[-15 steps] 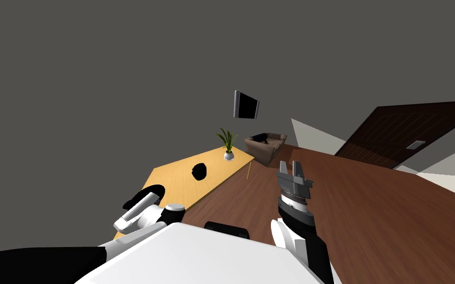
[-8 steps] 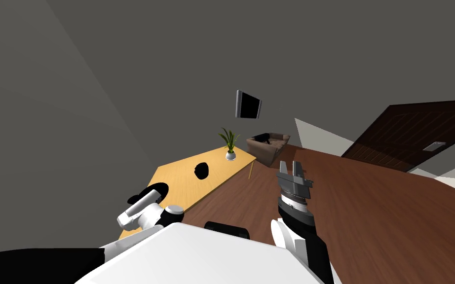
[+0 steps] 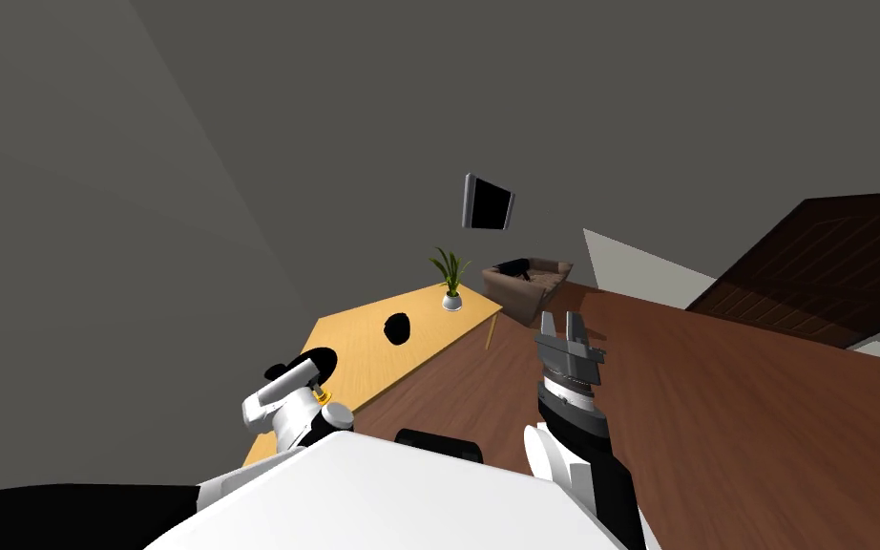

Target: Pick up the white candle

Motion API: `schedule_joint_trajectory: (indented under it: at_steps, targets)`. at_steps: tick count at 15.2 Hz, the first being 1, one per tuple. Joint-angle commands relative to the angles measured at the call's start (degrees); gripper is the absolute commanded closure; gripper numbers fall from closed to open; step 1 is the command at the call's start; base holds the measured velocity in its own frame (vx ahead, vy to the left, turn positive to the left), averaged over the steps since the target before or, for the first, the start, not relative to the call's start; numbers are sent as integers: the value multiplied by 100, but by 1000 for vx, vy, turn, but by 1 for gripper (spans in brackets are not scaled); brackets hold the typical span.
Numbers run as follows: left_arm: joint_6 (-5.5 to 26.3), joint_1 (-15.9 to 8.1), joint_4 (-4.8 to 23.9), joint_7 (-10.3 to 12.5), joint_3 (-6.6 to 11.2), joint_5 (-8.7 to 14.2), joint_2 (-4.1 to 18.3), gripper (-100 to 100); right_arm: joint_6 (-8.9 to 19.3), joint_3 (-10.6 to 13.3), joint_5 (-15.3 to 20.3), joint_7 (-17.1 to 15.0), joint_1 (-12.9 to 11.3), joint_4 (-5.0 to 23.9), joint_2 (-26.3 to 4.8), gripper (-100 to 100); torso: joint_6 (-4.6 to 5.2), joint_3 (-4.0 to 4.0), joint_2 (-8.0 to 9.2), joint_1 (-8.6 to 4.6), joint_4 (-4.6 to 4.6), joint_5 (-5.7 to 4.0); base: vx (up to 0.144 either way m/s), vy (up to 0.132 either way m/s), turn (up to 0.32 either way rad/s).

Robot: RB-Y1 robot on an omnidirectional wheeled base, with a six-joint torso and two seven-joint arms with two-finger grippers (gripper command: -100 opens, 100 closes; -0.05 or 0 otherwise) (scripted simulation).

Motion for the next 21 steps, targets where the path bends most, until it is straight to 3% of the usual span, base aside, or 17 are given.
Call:
schedule_joint_trajectory:
  at_steps: [1, 4, 5, 6, 9, 11, 12, 15, 17, 18, 21]
  targets:
    - [69, 58, 27, 286, -286, -15, 34, 100, 0, 0, 0, 0, 0, 0, 0, 0, 0, 0, 0, 0, 0, 0, -29, 42, 82]
    - [69, 58, 27, 456, -670, -15, 34, 100, 0, 1, 0, 0, -1, 0, 0, 0, 7, -1, -3, -9, 1, -1, -8, 14, -20]
    - [69, 58, 27, 456, -682, -15, 34, 100, 0, 1, 0, 0, -1, 0, 0, 0, 7, -3, -6, -14, 0, -2, 0, 0, 0]
    - [260, 258, -5, 743, -887, -43, 49, 100, 0, 1, 0, 0, 0, 0, 0, 0, 10, -4, -10, -18, 1, -4, -12, 25, 159]
    - [260, 258, -5, 1058, -1265, -43, 49, 100, 0, 0, 0, 0, -1, 0, 0, 0, 9, -1, -4, -4, 2, -1, -19, 38, 81]
    - [260, 258, -5, 1058, -1469, -43, 49, 100, 0, 1, 0, 0, -1, 0, 0, 0, 11, -2, -7, -11, 2, -2, -6, 13, -20]
    - [450, 457, -37, 1296, -1630, -71, 65, 100, 0, 1, 0, 0, -1, 0, 0, 0, 11, -3, -9, -15, 2, -3, -15, 34, 157]
    - [450, 457, -37, 1635, -2012, -71, 65, 100, 0, 0, 0, 0, -1, 0, 0, 0, 9, -1, -4, -3, 2, -1, -18, 39, 82]
    - [450, 457, -37, 1660, -2257, -71, 65, 100, 0, 1, 0, 0, -1, 0, 0, 0, 11, -2, -8, -11, 2, -2, -3, 12, -17]
    - [641, 657, -69, 1903, -2387, -99, 80, 100, 0, 1, 0, 0, -1, 0, 0, 0, 11, -4, -9, -15, 2, -3, -10, 36, 145]
    - [641, 657, -69, 2218, -2773, -99, 80, 100, 0, 0, 0, 0, -1, 0, 0, 0, 9, 0, -3, -2, 2, 0, -21, 41, 88]
